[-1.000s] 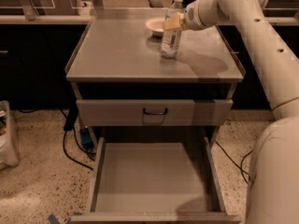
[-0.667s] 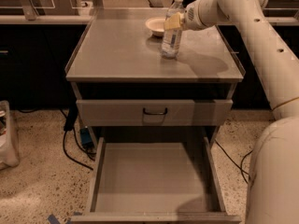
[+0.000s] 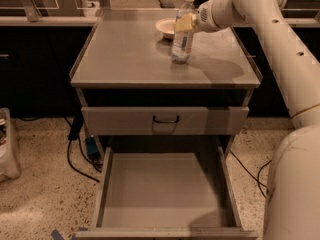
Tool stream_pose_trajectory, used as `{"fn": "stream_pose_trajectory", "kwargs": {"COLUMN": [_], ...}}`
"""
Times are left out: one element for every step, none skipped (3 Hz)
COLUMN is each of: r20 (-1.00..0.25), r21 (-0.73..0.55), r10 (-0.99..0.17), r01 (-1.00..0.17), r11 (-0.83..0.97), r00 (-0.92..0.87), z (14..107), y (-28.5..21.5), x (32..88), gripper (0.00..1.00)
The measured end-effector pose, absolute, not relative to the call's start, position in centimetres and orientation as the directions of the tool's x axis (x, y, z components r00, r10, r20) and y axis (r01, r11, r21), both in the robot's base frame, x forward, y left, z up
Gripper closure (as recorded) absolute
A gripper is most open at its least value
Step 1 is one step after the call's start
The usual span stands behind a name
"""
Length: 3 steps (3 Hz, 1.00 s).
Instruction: Place blue plastic bottle into middle drawer
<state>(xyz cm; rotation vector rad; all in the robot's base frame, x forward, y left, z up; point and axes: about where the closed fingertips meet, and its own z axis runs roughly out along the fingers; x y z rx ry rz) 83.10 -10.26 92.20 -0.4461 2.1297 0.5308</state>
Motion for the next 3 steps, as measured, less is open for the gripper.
{"fn": "stream_pose_trajectory", "kwargs": {"r20": [-0.838,-0.920,-0.933], "r21": [0.170,0.036,-0.046], "r10": [-0.146,-0.163,-0.219], "r01": [-0.505,-0.490,-0.511], "r11": [0.846,0.871,0.858], "r00": [-0.526,-0.357,-0.285], "z": [94.6,105.8,108.4], "y": [-9.8,-9.9,-7.9], "x": [80.8,72.1,64.9], "gripper": [1.00,1.00,1.00]}}
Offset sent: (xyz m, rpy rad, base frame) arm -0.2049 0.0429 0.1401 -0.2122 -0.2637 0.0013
